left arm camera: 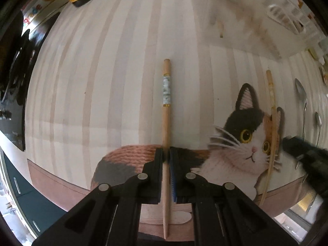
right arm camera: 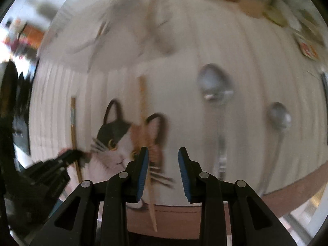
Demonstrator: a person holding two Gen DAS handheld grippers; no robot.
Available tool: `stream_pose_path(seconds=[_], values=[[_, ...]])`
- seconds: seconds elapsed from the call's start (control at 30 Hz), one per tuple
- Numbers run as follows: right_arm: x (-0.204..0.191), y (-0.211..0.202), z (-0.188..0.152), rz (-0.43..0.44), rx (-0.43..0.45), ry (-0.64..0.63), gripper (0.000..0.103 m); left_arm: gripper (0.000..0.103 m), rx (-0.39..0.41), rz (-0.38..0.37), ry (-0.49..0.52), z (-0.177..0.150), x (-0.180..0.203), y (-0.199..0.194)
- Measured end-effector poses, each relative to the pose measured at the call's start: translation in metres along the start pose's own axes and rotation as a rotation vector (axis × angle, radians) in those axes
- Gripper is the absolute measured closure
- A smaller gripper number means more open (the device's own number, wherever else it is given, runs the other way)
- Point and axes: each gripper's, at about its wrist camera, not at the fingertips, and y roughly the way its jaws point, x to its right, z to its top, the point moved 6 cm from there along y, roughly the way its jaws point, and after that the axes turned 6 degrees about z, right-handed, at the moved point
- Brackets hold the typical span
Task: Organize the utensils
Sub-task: 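Grasp a white-banded chopstick with the left tool while the right tool grasps another chopstick, then carry both chopsticks into the basket and open both tools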
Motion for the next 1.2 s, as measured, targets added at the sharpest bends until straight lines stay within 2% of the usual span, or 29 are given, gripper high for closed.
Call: stream_pose_path(seconds=[0.07,0.1,0.13,0.17,0.2,0.43,0.57,0.9,1.07,1.2], values=[[-0.009,0.010,-0.004,-0.039,-0.022,-0.050,0.072,0.099,0.000,0.000,-0.005,0.005,-0.003,-0.002],[-0.013,0.009,-0.004,-0.076,-0.003,-0.088,0.073,0.099,0.002,0.001,-0.005,0.009,-0.005,-0.004],[-0.015,0.011,-0.005,-0.111,-0.013,-0.111,0.080,0.099,0.003,0.002,-0.001,0.011,-0.006,-0.004],[-0.014,0.010,-0.005,-0.121,-0.009,-0.117,0.093,0.099,0.002,0.001,-0.002,0.011,-0.006,-0.004],[-0.010,0.009,-0.006,-0.138,-0.009,-0.113,0.096,0.098,0.004,0.000,0.000,0.006,-0.007,-0.003],[0.020,0.002,-0.011,-0.156,-0.039,-0.085,0.096,0.098,0.002,-0.004,-0.003,0.008,-0.002,-0.007],[0.021,0.002,-0.011,-0.168,-0.044,-0.081,0.096,0.098,0.002,-0.001,-0.004,-0.001,0.002,0.000],[0.015,0.002,-0.007,-0.156,-0.039,-0.070,0.096,0.098,0.013,-0.004,0.004,0.001,0.007,0.003],[0.018,0.000,-0.012,-0.130,-0.005,-0.062,0.096,0.099,0.057,0.054,0.009,-0.008,0.009,-0.003],[0.019,-0.019,-0.021,-0.091,0.033,-0.055,0.096,0.099,0.143,0.088,0.002,-0.010,0.005,-0.034]])
